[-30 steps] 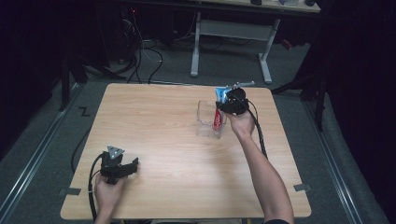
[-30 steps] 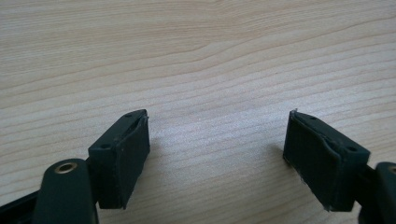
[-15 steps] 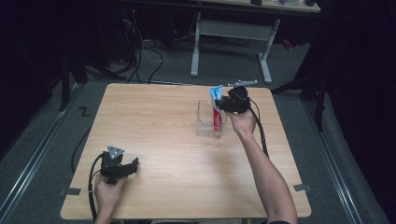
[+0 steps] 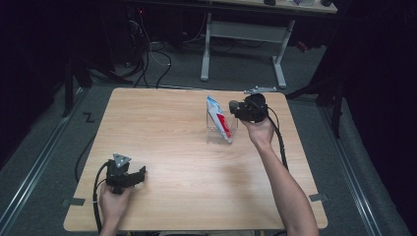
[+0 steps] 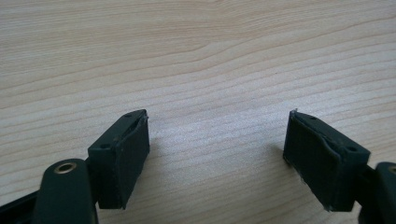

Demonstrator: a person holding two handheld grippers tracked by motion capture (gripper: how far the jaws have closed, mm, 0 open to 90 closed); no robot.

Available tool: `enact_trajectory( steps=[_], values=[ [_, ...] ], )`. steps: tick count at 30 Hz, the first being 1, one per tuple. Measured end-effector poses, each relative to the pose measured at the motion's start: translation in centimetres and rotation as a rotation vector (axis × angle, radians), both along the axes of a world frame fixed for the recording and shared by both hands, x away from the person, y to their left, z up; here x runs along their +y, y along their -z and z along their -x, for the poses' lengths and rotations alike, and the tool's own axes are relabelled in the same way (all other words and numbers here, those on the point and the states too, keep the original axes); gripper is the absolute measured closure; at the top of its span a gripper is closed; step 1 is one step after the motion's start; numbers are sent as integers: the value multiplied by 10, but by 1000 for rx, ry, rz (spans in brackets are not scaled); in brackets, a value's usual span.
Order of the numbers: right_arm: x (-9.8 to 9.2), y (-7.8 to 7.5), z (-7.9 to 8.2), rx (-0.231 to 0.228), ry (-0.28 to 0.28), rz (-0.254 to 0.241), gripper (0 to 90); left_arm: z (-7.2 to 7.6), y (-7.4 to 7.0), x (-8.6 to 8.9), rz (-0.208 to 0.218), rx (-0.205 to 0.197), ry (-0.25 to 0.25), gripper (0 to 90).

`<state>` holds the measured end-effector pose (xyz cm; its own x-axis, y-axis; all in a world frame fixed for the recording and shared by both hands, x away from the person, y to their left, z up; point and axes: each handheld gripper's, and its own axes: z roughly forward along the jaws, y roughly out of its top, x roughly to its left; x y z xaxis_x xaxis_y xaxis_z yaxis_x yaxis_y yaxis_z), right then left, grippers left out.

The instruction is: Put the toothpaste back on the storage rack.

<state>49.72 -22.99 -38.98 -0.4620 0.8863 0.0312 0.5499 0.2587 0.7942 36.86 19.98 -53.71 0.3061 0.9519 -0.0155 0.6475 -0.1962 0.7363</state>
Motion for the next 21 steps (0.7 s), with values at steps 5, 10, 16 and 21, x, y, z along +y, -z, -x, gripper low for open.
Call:
enact_trajectory(
  steps=[5,10,16,21],
  values=[
    [-5,-2,9,-18,1,-5,541,0,0,0,0,-1,0,229],
    [-13,-7,17,-42,4,-12,541,0,0,0,1,-1,0,229],
    [-19,-14,28,-58,-6,-12,540,0,0,0,0,-1,0,229],
    [-22,-18,34,-62,-10,-10,540,0,0,0,0,-1,-1,229]
  ],
)
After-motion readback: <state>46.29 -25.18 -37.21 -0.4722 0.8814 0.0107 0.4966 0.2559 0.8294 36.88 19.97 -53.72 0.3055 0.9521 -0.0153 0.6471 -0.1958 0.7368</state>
